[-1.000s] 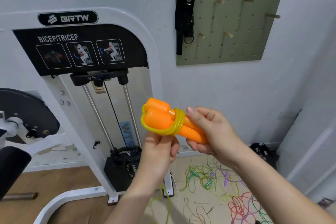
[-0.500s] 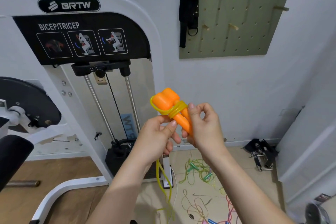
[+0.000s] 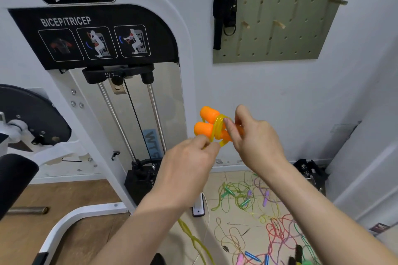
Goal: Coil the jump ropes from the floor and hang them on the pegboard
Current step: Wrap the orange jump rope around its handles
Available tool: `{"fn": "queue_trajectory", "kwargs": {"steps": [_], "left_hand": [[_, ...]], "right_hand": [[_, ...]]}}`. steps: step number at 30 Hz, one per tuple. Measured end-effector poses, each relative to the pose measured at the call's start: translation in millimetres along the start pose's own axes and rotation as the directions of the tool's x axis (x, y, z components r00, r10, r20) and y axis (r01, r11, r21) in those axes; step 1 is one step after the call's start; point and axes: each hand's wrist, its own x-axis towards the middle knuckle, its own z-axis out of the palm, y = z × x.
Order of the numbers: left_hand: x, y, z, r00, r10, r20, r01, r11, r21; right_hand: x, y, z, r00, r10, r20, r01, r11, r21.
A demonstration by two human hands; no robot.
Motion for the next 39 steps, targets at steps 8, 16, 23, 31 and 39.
{"fn": "queue_trajectory", "kwargs": {"steps": [8,16,23,31,39], "left_hand": [[26.0,-26.0,-26.1,0.944,0.324,0.058,-0.329,0.938,0.108],[28.1,-21.4,-21.1,0.945,0.292,-0.148,-0.305,0.950,-0.071],[35.5,-13.4,-26.6,0.980,-0.060,0.190,0.192,0.536,-0.822],[31.4,-10.7,-26.7,0.984,-0.103,0.144,0.175,0.465,-0.868],[37.6,5.6,-29.4,0.977,-0.003,0.213,0.202,0.332,-0.922]], "right_hand": [[13.5,-2.2,-35.2,0.888,-0.242,0.390,0.296,0.951,-0.084],[23.7,-2.7,-62.3,0.863,-0.257,0.434,0.107,0.934,0.341],[14.2,-7.6,-48.3,0.990,-0.124,0.068,0.062,0.811,0.581],[20.6,-0.6,-66.5,0.973,-0.107,0.207,-0.022,0.842,0.539],[7.1,-4.8,-70.5,0.956,-0.104,0.276,-0.100,0.764,0.637]]}}
